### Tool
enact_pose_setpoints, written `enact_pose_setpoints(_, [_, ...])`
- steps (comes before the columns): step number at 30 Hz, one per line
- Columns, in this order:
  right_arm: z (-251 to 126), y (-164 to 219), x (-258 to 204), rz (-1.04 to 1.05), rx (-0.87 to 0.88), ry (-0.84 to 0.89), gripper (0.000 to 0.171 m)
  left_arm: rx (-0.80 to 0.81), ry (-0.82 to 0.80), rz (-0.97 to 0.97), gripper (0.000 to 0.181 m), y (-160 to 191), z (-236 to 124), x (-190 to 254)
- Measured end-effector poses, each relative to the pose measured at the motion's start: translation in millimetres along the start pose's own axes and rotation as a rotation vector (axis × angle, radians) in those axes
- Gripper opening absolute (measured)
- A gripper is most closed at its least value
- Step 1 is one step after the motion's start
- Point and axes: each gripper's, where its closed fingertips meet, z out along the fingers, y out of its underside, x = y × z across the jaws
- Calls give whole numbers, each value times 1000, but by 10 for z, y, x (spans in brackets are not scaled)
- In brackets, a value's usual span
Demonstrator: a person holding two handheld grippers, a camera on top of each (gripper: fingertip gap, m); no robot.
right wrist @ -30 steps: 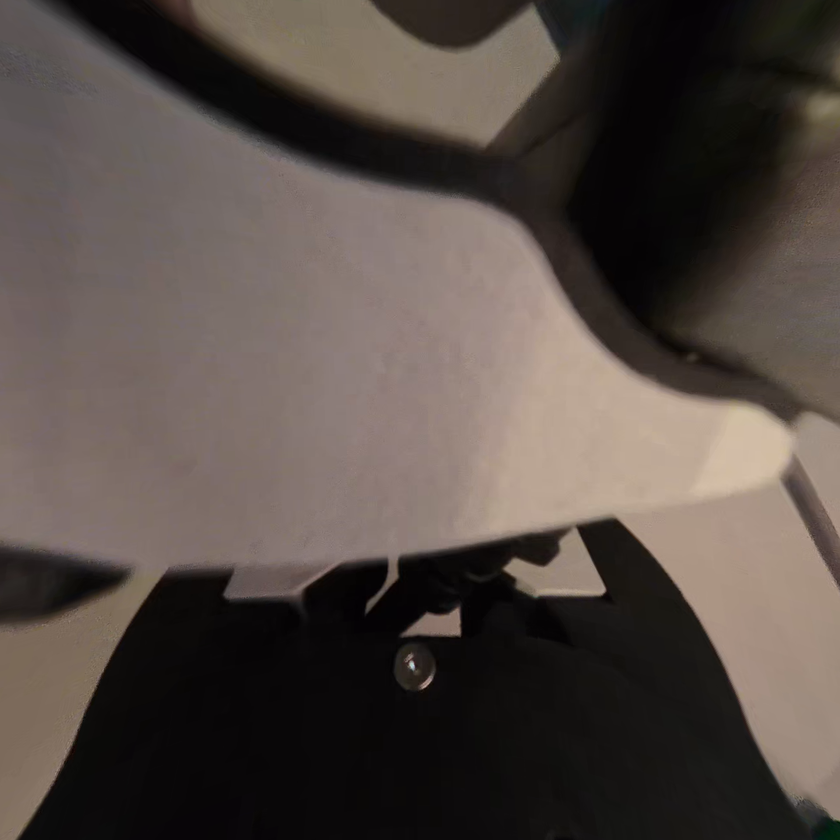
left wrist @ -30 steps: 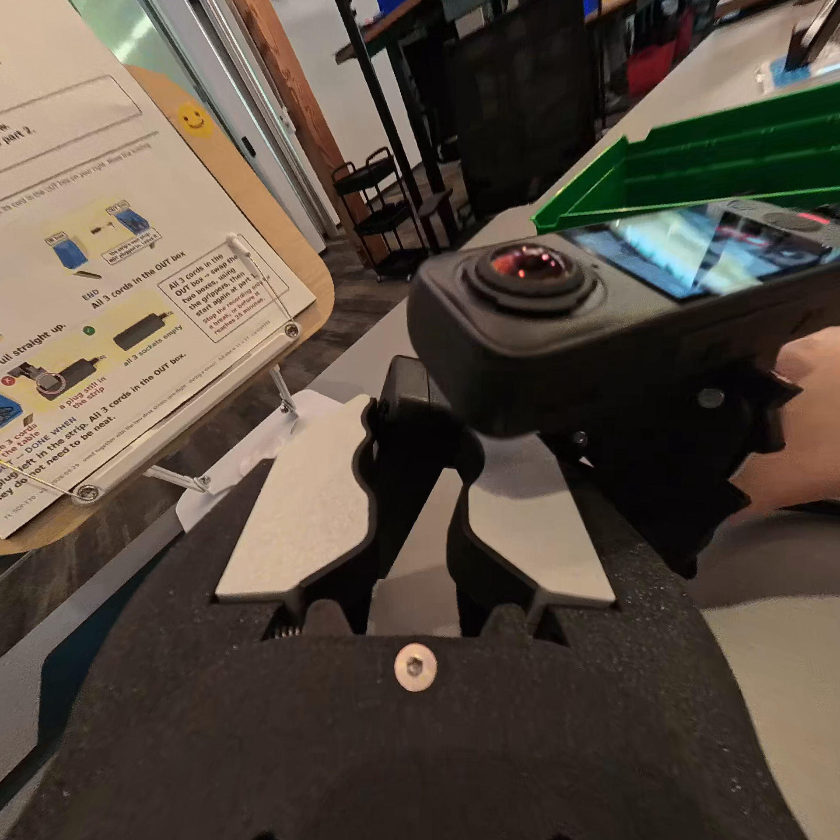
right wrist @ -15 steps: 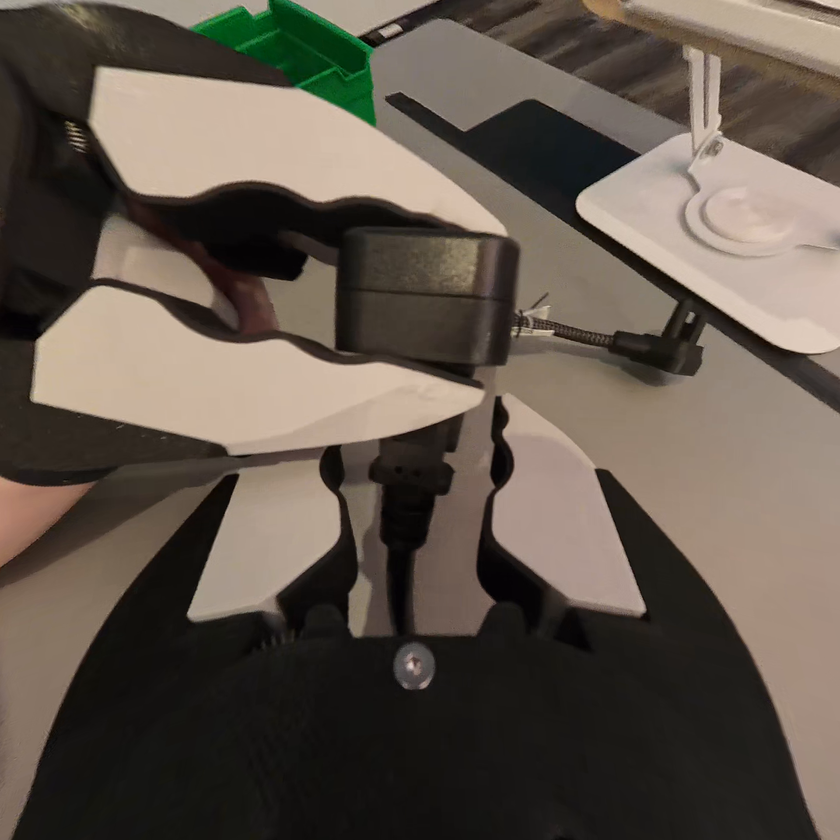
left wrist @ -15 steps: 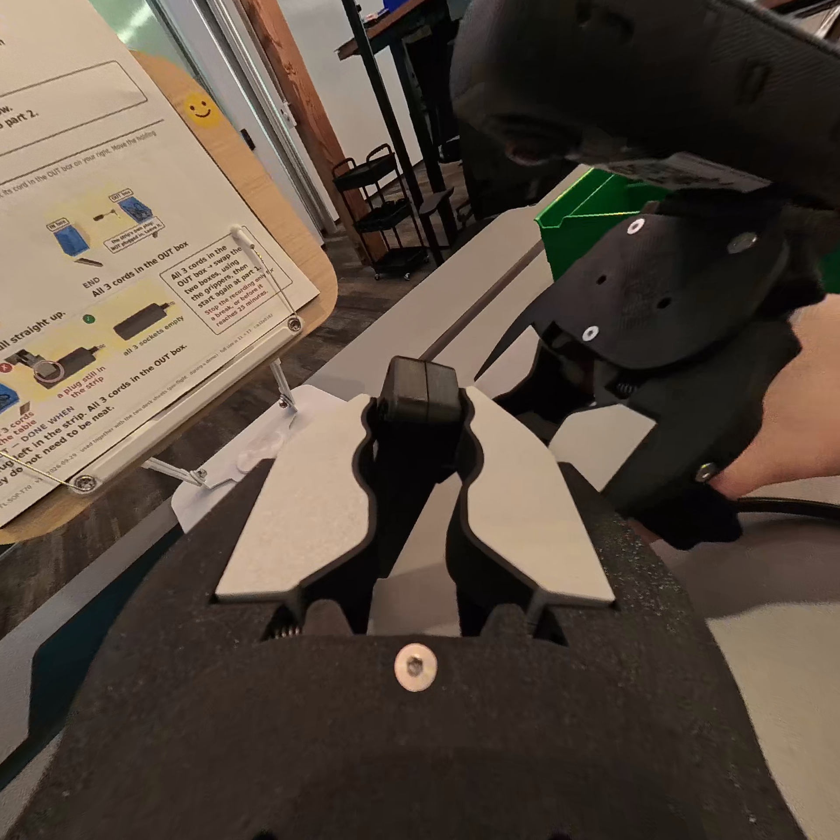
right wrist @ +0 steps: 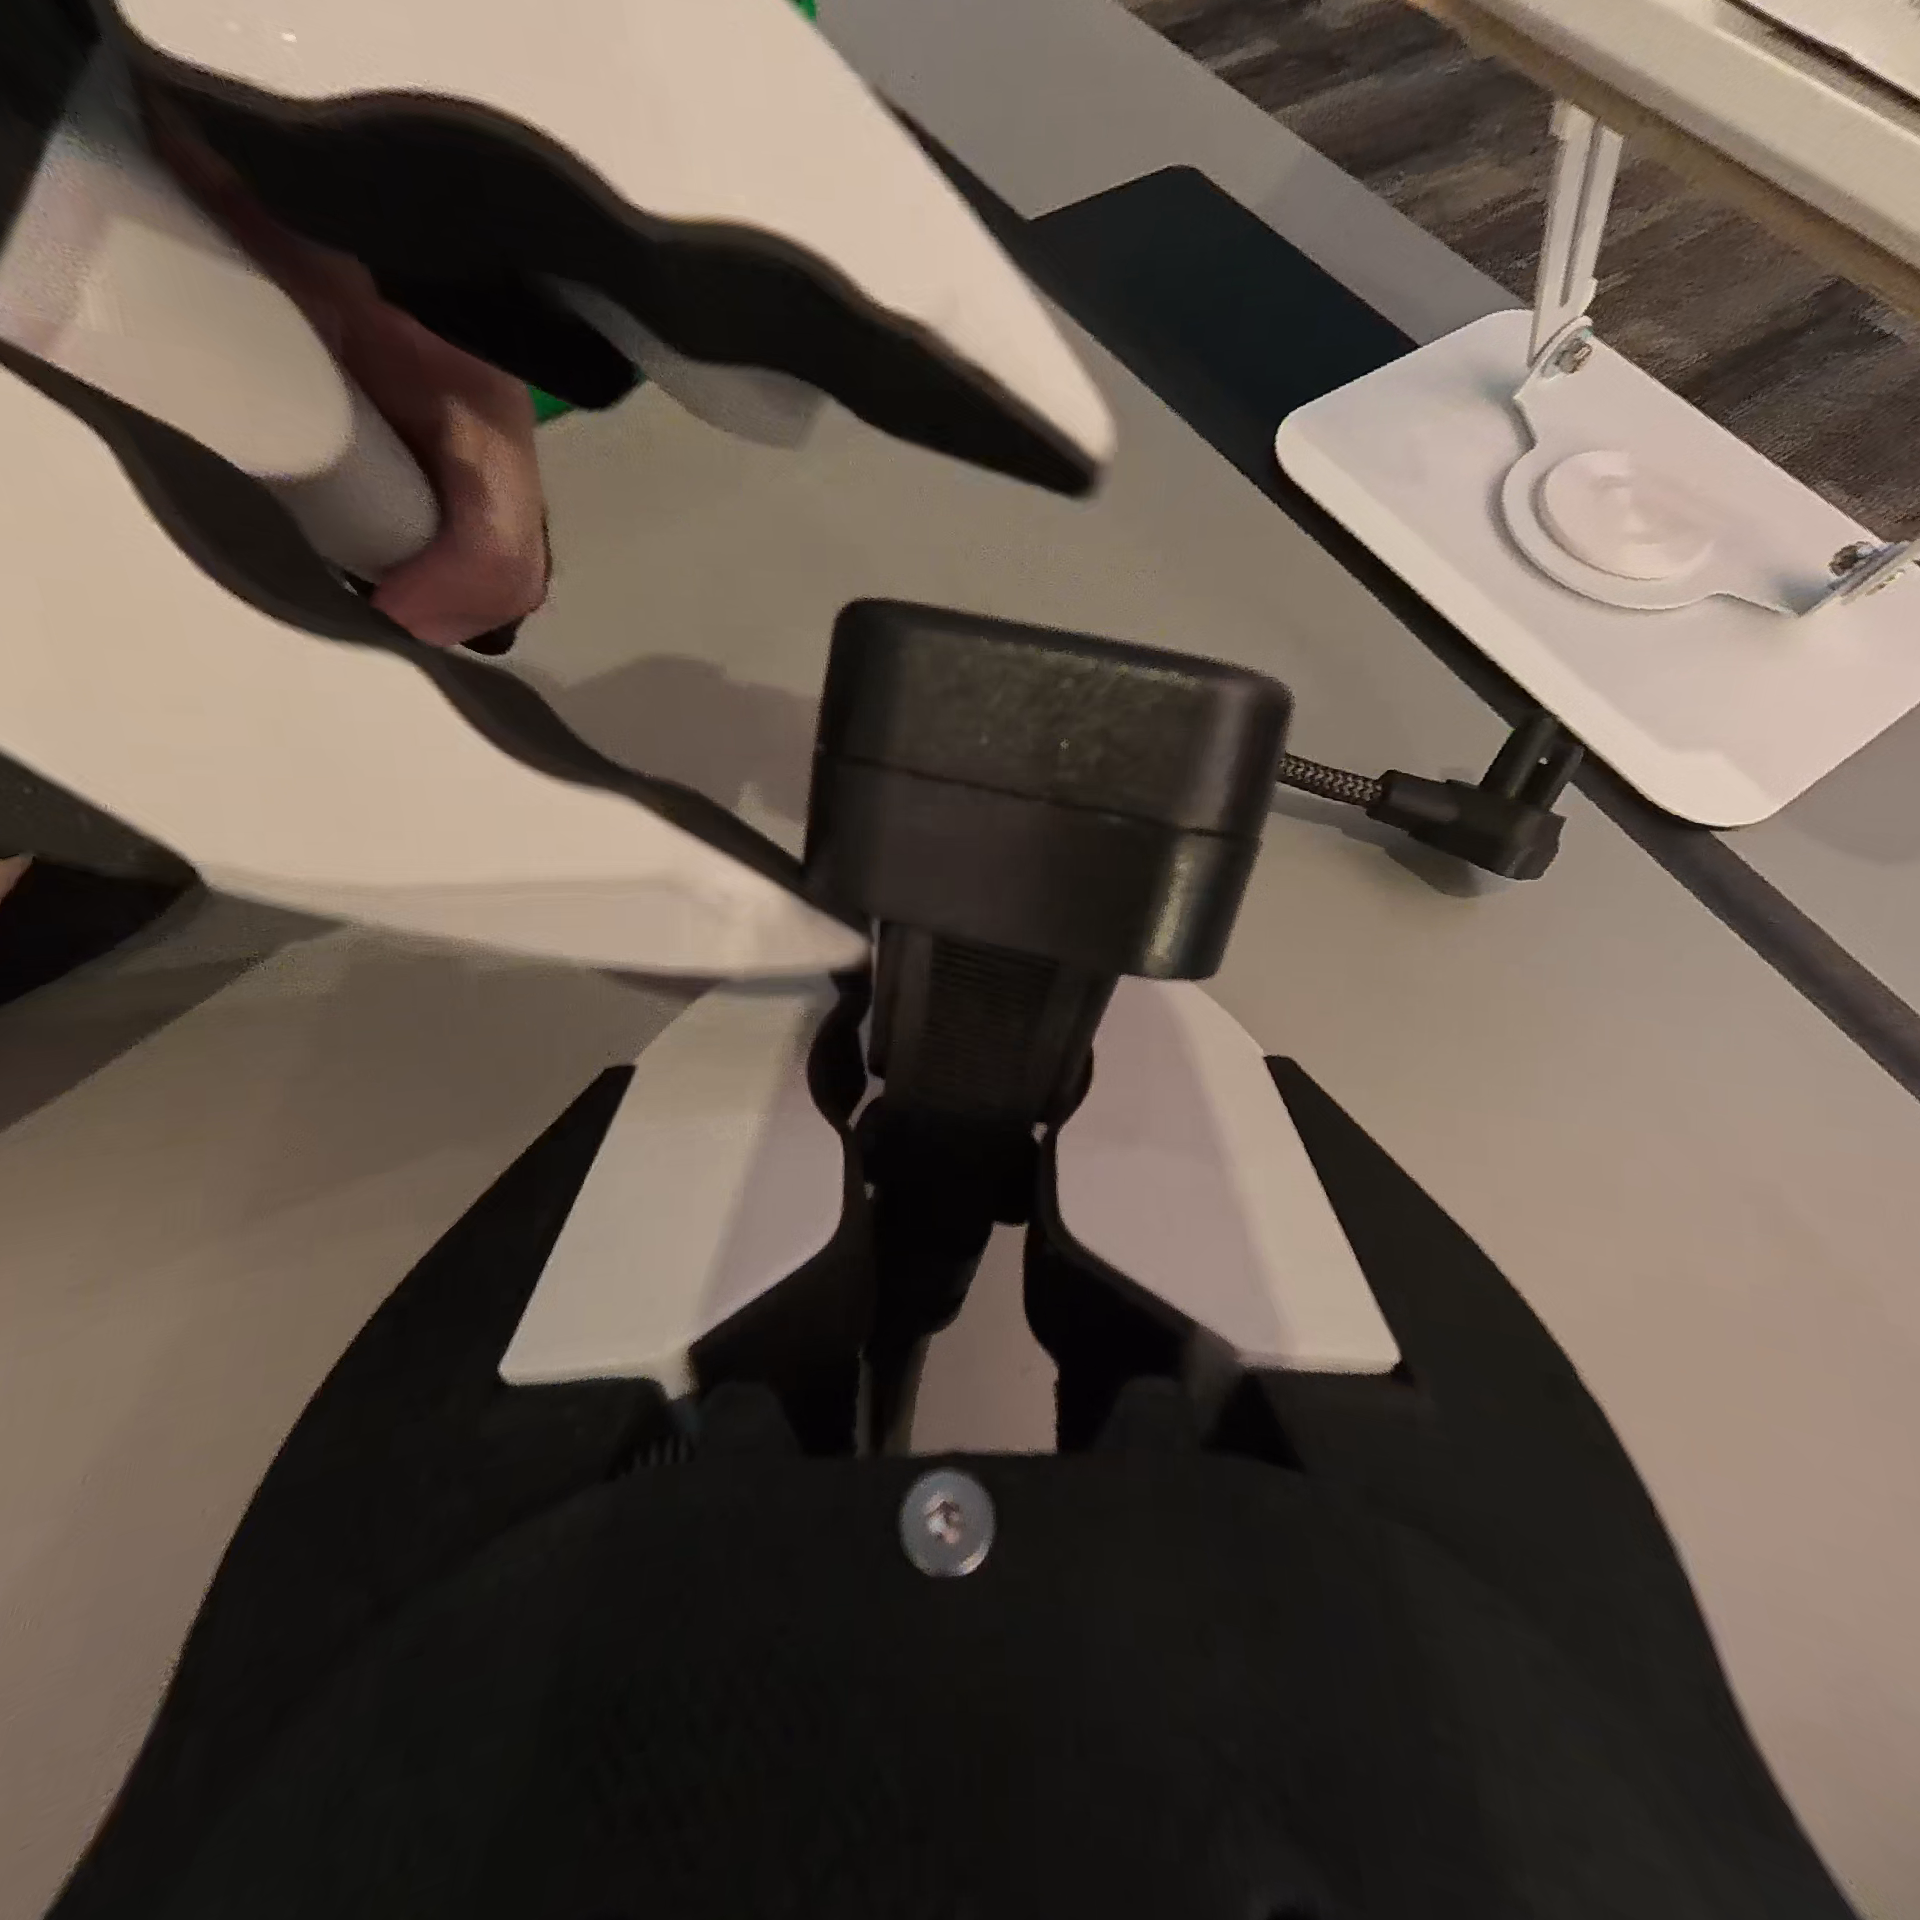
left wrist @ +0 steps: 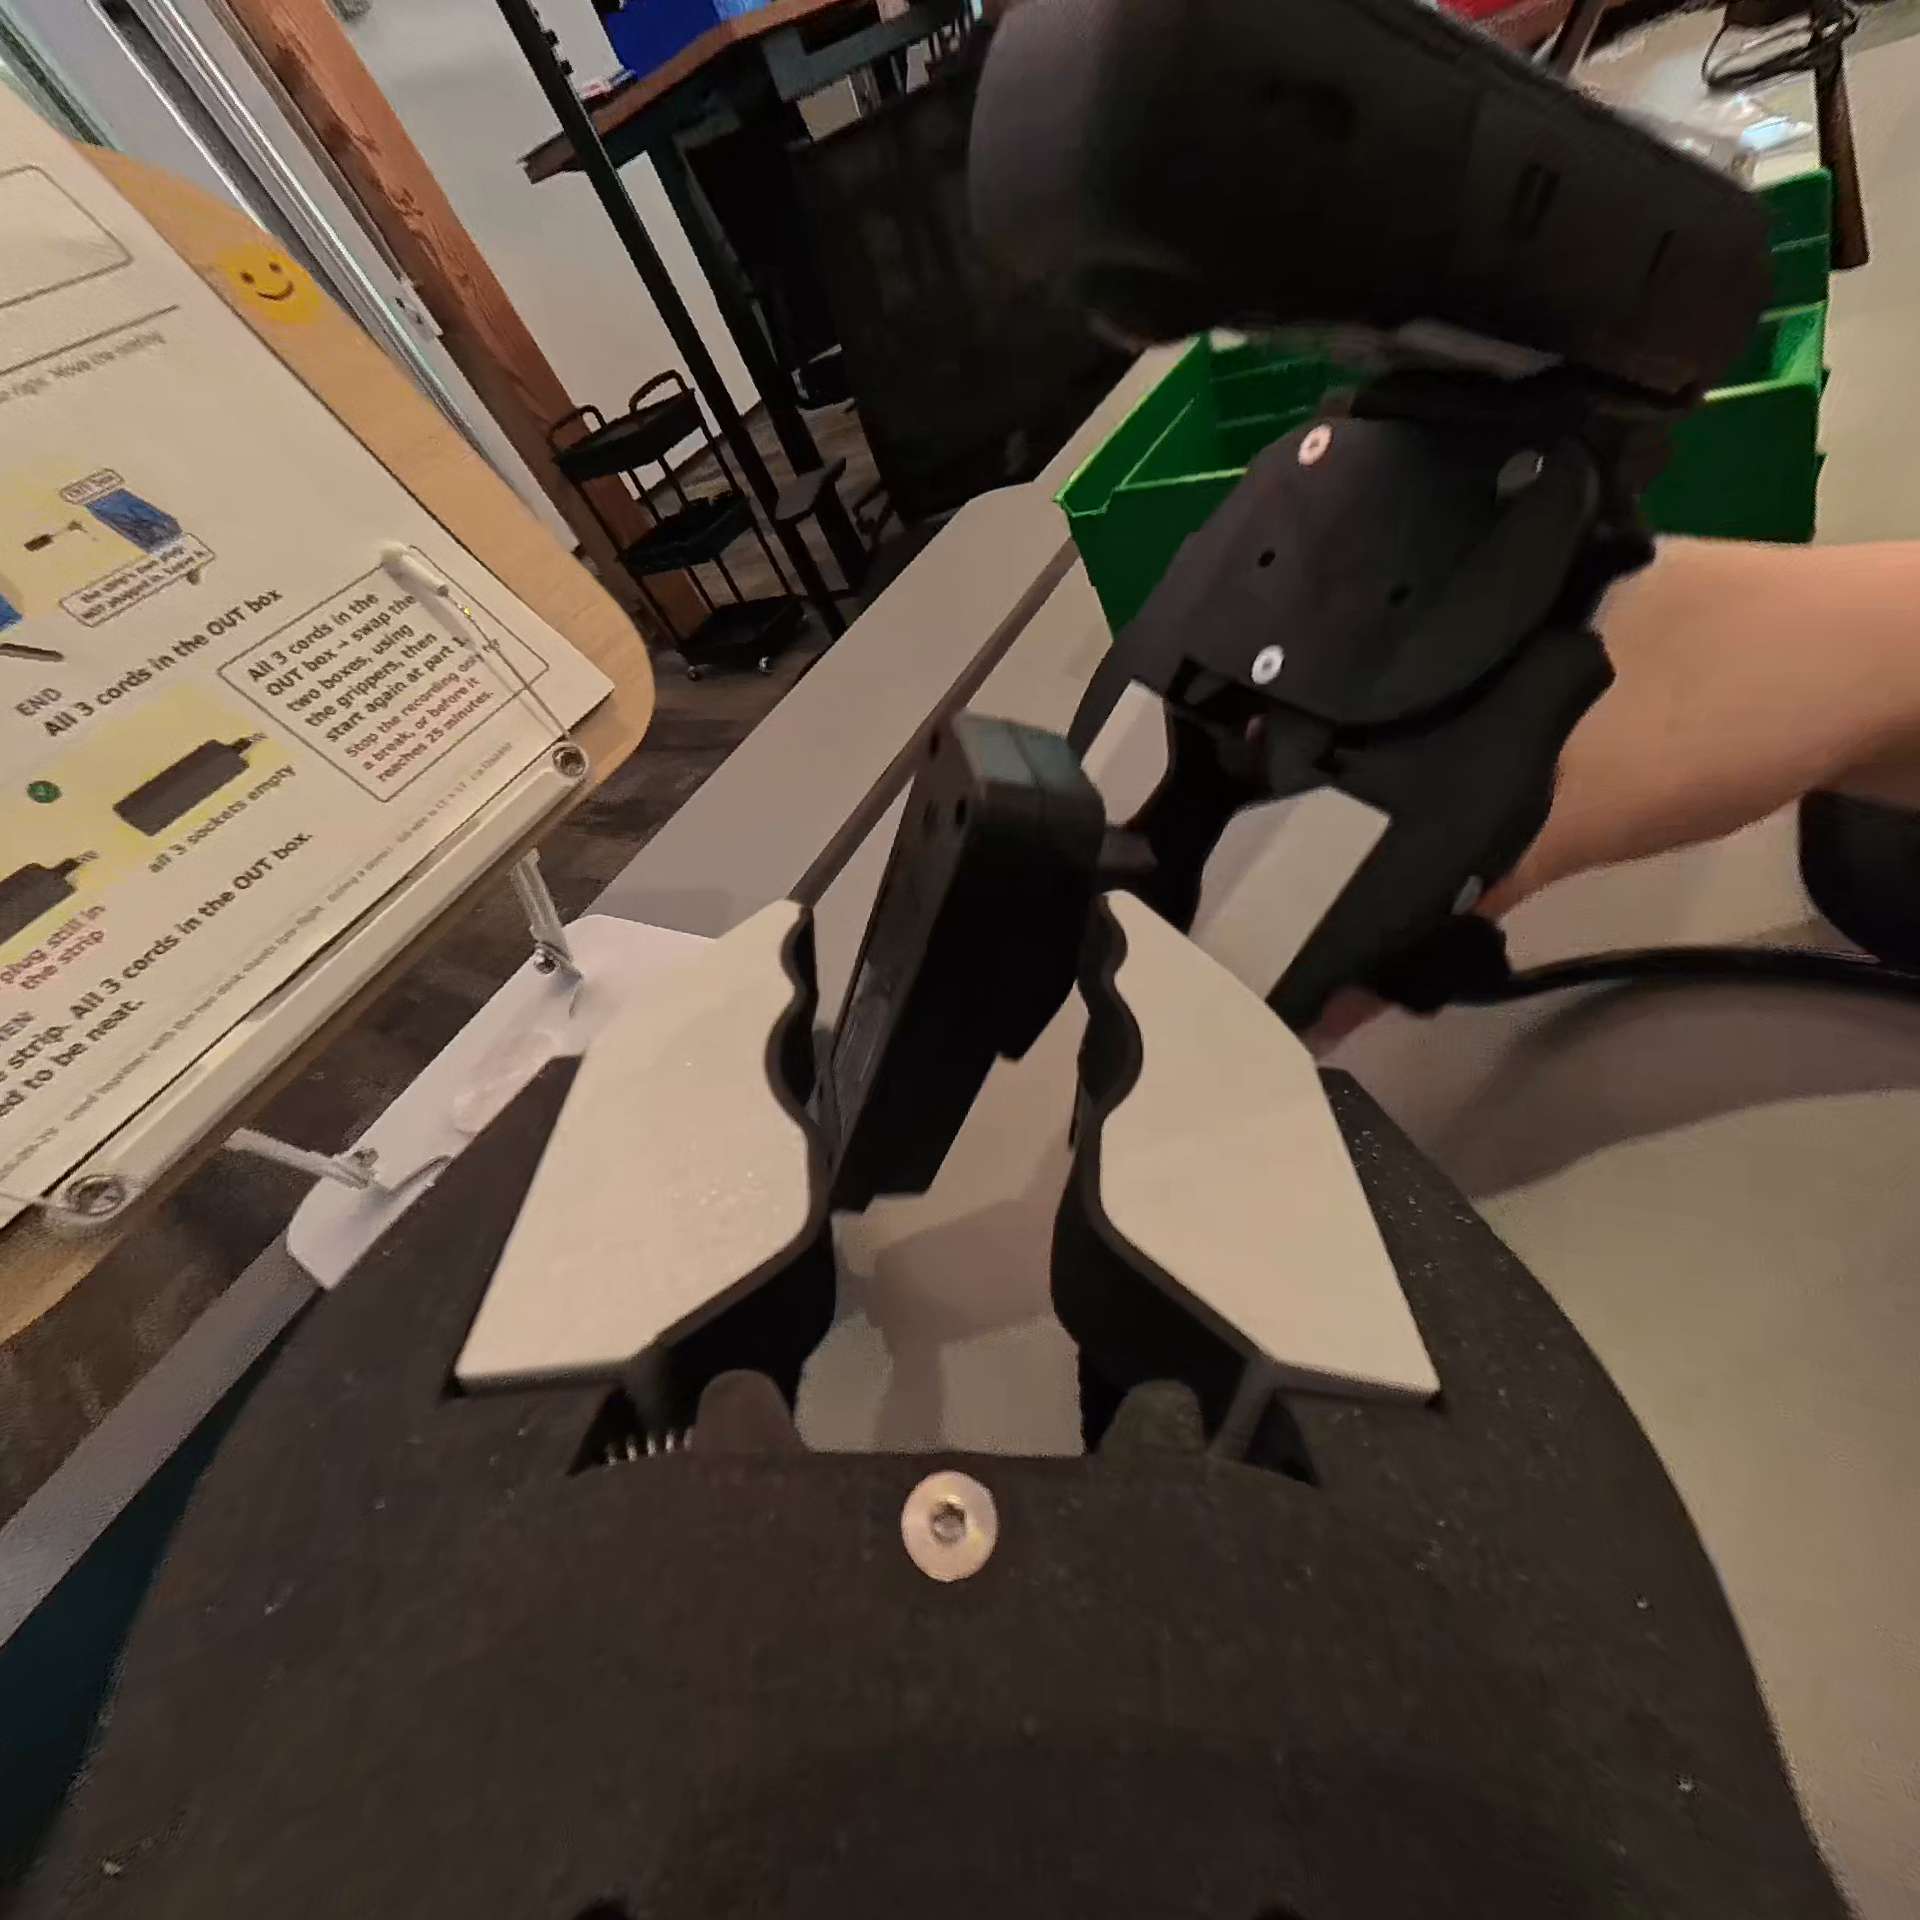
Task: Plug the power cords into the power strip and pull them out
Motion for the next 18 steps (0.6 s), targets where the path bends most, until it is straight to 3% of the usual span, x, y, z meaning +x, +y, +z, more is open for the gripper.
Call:
enact_pose_setpoints(5, [-125, -51, 65, 44, 30, -22, 30, -163, -30, 62, 55, 318, 4, -81])
enact_pose_setpoints(12, [-37, 127, -173, -124, -111, -96, 26, -345, -201, 378, 33, 598, 249, -69])
enact_pose_setpoints(16, [-70, 103, -65, -98, -100, -49, 26, -324, -225, 235, 30, 572, 288, -117])
enact_pose_setpoints(18, [-141, 3, 34, -83, -57, 15, 36, -297, -237, 152, 29, 506, 287, -152])
